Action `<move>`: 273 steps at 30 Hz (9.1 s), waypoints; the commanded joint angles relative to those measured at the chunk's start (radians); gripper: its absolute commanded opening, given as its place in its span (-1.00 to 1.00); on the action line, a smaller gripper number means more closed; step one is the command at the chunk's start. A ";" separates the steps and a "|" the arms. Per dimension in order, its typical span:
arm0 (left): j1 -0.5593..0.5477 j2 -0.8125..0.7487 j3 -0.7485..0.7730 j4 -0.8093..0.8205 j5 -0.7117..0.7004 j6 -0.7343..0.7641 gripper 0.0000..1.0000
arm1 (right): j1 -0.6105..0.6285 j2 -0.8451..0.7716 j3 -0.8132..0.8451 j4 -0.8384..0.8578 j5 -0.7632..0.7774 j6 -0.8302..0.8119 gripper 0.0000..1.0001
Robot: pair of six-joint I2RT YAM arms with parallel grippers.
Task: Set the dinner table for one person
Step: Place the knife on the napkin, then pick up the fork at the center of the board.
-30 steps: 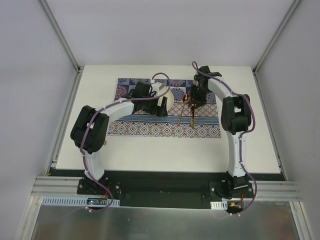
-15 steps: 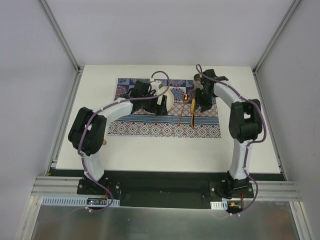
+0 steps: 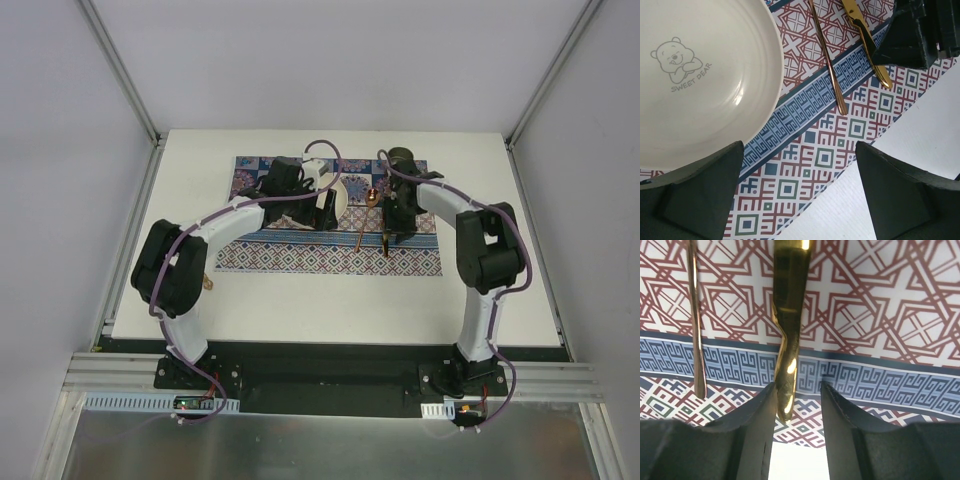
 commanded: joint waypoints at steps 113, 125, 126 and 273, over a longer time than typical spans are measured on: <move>-0.007 -0.028 0.000 -0.007 -0.024 0.037 0.87 | 0.058 0.224 0.295 -0.086 0.267 0.195 -0.98; -0.007 -0.030 -0.001 -0.007 -0.030 0.043 0.86 | 0.049 0.221 0.297 -0.075 0.308 0.312 -0.98; -0.007 -0.025 0.002 -0.006 -0.030 0.041 0.87 | 0.048 0.219 0.290 -0.073 0.320 0.321 -0.98; 0.585 -0.218 -0.294 -0.380 -0.632 -0.778 0.98 | 0.051 -1.003 -0.696 0.395 -0.017 -0.012 -0.47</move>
